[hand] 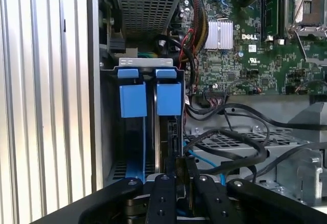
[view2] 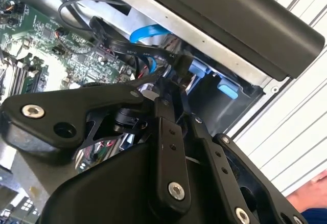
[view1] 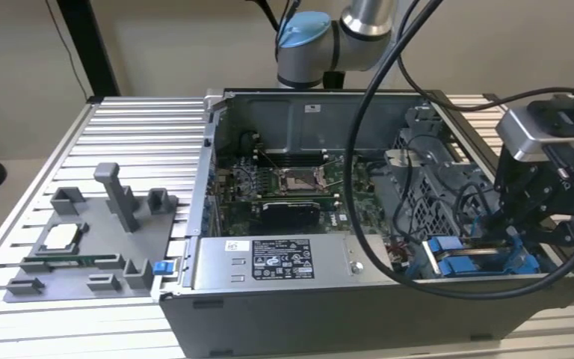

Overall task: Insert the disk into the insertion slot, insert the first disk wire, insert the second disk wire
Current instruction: 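Insert the first disk wire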

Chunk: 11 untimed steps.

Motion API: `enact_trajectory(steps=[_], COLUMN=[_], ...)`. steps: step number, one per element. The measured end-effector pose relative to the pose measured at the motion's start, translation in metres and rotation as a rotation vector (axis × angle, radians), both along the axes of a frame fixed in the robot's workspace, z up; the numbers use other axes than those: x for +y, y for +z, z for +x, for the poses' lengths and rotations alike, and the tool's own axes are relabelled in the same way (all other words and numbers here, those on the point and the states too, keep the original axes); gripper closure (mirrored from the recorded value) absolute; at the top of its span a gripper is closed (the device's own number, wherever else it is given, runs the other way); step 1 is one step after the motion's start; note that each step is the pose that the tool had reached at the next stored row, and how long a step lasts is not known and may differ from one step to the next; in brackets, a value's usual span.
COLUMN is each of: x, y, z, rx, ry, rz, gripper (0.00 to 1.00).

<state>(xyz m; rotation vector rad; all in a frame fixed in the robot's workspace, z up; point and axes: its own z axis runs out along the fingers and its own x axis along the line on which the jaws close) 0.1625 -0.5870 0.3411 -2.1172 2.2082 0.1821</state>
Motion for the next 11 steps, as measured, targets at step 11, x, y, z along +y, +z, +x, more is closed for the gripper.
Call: enact_trajectory(steps=[11], x=[0.0000], y=[-0.0038], z=[0.0012], rx=[0.0000], ry=[-0.013], rz=[0.0009], gripper=[1.00])
